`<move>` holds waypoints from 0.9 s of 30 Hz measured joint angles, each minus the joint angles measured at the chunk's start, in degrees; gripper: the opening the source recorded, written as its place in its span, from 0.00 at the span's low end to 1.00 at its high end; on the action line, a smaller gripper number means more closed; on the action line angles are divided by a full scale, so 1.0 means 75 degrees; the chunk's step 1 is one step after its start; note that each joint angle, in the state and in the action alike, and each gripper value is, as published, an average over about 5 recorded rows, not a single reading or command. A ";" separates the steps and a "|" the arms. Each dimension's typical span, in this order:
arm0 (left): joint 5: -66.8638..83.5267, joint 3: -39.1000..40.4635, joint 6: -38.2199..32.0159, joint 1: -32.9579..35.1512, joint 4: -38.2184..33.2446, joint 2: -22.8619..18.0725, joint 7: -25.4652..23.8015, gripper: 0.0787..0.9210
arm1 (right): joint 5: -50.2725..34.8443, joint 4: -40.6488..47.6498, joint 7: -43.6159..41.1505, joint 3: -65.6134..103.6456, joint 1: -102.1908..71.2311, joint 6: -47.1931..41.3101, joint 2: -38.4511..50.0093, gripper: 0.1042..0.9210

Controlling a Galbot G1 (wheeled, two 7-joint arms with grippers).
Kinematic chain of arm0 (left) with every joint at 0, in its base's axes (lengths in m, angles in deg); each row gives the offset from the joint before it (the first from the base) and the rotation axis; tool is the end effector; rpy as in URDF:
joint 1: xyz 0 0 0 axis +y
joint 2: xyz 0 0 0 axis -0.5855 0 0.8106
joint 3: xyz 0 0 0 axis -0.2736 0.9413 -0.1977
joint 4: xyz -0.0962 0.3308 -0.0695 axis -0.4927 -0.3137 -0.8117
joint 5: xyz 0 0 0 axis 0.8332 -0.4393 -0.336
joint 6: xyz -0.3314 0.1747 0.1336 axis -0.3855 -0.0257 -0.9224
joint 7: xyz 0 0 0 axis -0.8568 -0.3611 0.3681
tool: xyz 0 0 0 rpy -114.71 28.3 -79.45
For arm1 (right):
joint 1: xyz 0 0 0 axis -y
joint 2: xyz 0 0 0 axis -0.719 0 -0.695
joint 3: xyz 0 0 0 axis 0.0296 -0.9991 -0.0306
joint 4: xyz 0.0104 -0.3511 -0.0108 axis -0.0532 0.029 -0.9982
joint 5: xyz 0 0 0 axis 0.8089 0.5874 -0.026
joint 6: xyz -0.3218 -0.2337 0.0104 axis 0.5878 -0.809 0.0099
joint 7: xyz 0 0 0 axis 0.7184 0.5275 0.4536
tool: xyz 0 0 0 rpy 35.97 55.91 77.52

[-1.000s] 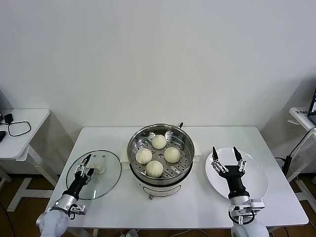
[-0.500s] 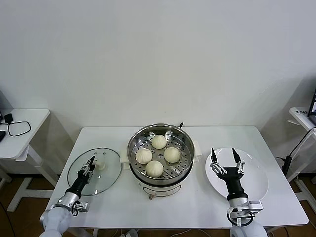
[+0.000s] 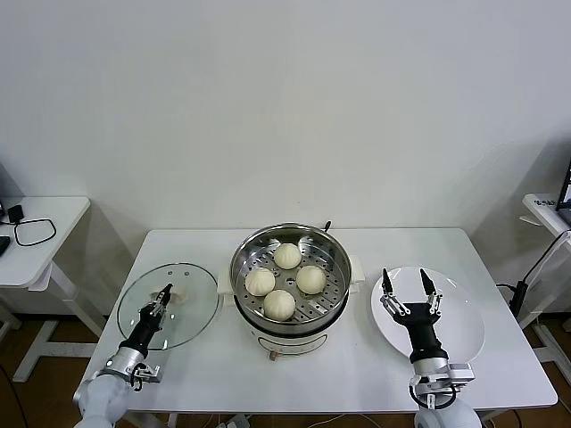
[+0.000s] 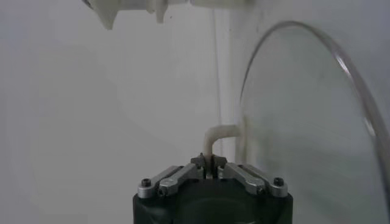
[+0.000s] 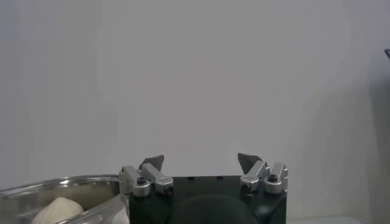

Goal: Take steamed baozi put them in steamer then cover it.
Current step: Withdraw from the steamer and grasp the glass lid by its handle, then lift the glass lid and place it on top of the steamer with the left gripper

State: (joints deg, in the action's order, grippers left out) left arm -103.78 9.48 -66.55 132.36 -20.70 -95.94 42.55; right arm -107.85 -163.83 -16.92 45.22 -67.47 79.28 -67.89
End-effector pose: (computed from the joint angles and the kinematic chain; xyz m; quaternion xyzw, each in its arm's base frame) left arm 0.3266 0.1865 -0.4580 0.0670 0.6901 0.7183 0.0573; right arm 0.2598 -0.0654 -0.3514 -0.0121 0.9948 0.0464 0.0898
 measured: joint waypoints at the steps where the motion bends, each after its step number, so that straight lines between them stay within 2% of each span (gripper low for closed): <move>1: 0.0017 -0.0025 0.0025 0.0037 -0.0103 -0.0011 -0.0002 0.13 | 0.0004 0.0008 -0.0001 -0.0005 0.0006 0.0004 -0.0002 0.88; 7: 0.0228 -0.0254 0.0248 0.0377 -0.0977 -0.0015 -0.0129 0.13 | 0.0008 0.0033 -0.0007 -0.0031 0.0047 0.0014 0.0001 0.88; 13: 0.0681 -0.0523 0.0656 0.0821 -0.2173 0.0109 -0.0535 0.13 | 0.0000 0.0090 -0.0017 -0.0057 0.0115 0.0037 0.0017 0.88; 20: 0.1391 -0.0391 0.1516 0.1343 -0.3737 0.0391 -0.1387 0.13 | 0.0010 0.0165 -0.0039 -0.0102 0.0184 0.0079 -0.0033 0.88; 27: 0.1745 0.0430 0.2621 0.1639 -0.5267 0.0680 -0.2434 0.13 | 0.0012 0.0253 -0.0065 -0.0071 0.0201 0.0146 -0.0067 0.88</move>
State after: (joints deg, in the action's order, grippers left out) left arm -90.69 12.71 -46.89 144.65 -60.20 -90.84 24.29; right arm -107.76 -161.94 -17.41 44.69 -65.96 80.37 -68.39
